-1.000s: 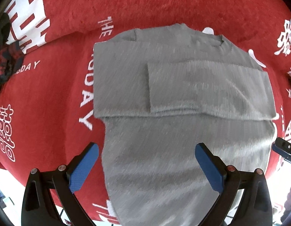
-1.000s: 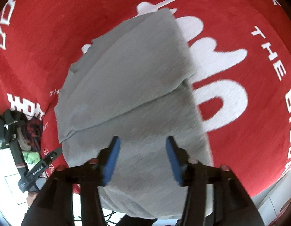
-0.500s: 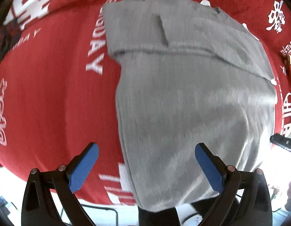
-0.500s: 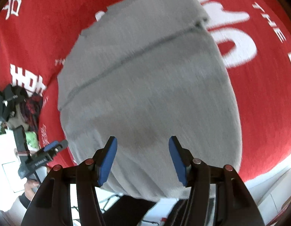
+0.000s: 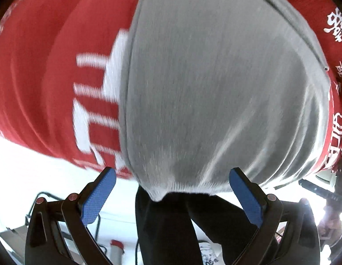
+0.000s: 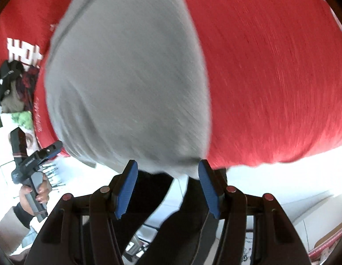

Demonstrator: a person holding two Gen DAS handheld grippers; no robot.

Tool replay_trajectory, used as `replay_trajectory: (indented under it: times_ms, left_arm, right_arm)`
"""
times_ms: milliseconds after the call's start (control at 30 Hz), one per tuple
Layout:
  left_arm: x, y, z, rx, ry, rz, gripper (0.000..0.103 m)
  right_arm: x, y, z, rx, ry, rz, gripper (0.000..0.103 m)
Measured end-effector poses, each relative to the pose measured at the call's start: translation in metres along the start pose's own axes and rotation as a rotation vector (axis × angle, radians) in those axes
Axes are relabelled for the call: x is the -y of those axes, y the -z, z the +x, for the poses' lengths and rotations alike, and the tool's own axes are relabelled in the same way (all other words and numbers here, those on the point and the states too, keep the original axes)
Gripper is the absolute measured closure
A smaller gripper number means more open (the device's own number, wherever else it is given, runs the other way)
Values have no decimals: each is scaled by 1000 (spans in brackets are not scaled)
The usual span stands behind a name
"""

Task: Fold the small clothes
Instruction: 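Grasp the sweater hem with both grippers and lift it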

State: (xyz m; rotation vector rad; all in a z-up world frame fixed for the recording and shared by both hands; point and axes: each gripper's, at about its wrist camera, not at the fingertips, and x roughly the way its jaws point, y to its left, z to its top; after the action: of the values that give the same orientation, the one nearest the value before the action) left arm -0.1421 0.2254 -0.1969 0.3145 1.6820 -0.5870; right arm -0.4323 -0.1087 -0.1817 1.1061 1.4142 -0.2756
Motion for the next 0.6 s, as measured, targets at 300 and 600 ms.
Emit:
replay_trajectory:
  times_ms: [300,600]
  left_arm:
    - [-2,19,21,25,63,-57,9]
    - [-20,30,-4,19,263,-73,88]
  right_arm:
    - [6,7,24,10,-81,-49,42]
    - [17,12,16,9,-275,87,89]
